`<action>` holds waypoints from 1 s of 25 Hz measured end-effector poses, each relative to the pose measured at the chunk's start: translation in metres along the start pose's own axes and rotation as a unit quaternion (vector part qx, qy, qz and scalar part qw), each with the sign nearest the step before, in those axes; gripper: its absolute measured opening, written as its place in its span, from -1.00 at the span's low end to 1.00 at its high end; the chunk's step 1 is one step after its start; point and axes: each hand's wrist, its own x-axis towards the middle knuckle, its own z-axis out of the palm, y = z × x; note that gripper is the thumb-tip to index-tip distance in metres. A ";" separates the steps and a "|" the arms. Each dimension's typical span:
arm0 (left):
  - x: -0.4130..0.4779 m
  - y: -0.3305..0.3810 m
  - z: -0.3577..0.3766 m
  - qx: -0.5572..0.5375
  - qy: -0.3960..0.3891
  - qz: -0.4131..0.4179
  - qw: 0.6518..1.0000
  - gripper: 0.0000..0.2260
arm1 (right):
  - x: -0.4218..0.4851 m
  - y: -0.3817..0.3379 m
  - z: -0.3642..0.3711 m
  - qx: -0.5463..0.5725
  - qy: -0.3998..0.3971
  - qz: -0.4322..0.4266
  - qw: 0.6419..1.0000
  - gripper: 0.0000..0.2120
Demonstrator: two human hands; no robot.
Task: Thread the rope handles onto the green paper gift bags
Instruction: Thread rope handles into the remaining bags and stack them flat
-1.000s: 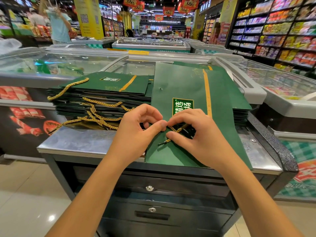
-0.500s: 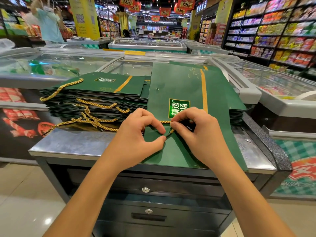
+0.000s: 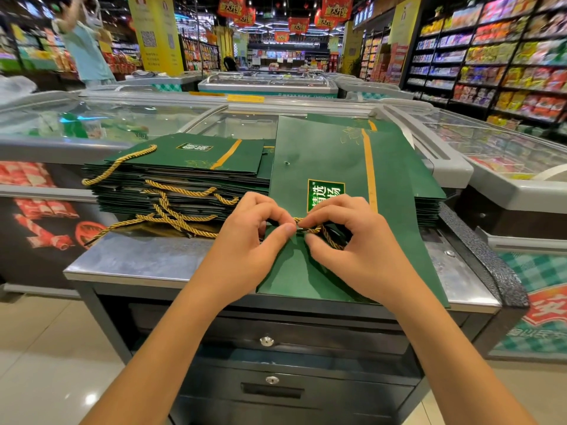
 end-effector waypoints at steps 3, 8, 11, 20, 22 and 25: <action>0.002 -0.001 0.000 -0.020 0.033 -0.011 0.999 -0.92 | -0.001 0.000 -0.001 0.008 0.005 0.011 1.000 -0.90; 0.006 -0.004 -0.002 -0.111 0.094 -0.098 0.984 -0.72 | -0.027 -0.016 -0.002 0.010 0.012 0.009 1.000 -0.92; 0.007 -0.002 -0.004 -0.147 0.080 -0.122 0.978 -0.57 | -0.044 -0.023 -0.006 0.005 0.010 0.005 1.000 -0.91; 0.005 0.001 -0.005 -0.202 0.046 -0.102 0.973 -0.61 | -0.013 -0.034 -0.030 0.072 -0.005 0.086 0.994 -0.93; 0.003 0.003 -0.004 -0.198 0.035 -0.094 0.975 -0.64 | 0.012 -0.030 -0.027 0.048 0.013 0.072 0.996 -0.91; 0.001 0.002 -0.003 -0.195 0.025 -0.083 0.977 -0.67 | 0.035 -0.022 -0.016 0.048 0.048 0.051 0.996 -0.88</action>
